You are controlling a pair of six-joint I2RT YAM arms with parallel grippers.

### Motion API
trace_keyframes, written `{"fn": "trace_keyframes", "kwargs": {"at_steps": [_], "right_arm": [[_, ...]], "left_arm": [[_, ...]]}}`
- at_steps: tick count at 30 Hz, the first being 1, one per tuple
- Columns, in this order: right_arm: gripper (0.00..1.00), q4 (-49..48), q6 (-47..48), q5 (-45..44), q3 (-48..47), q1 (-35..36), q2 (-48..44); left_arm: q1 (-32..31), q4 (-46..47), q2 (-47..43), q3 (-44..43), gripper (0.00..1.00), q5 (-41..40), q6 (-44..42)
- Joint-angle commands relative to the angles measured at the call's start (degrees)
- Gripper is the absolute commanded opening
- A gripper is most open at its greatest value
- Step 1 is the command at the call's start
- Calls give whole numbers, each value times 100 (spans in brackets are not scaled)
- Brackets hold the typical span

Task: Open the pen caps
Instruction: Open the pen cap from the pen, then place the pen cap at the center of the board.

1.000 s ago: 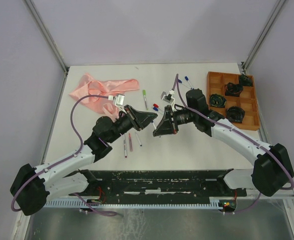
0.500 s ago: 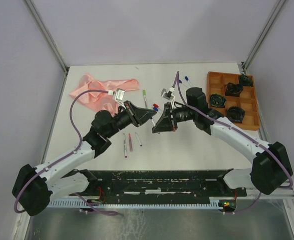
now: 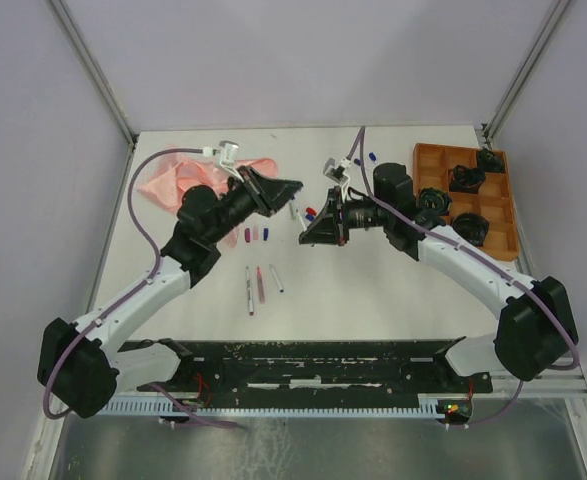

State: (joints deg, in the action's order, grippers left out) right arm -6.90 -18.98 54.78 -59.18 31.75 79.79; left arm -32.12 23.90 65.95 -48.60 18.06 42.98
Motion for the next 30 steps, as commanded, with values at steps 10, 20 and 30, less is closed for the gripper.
{"fn": "trace_keyframes", "kwargs": {"at_steps": [10,20,30], "right_arm": [[0,1485,555,807,-6,92,137],[0,2389,1588,315,-253,-231,-226],[0,2535,1758,181,-299,-403,-200]], "left_arm": [[716,960,-77,-859,3,-2138,-513],[717,0,-322,763,3,-1811,-75],[687,-1577,1135,635,3,-1677,107]]}}
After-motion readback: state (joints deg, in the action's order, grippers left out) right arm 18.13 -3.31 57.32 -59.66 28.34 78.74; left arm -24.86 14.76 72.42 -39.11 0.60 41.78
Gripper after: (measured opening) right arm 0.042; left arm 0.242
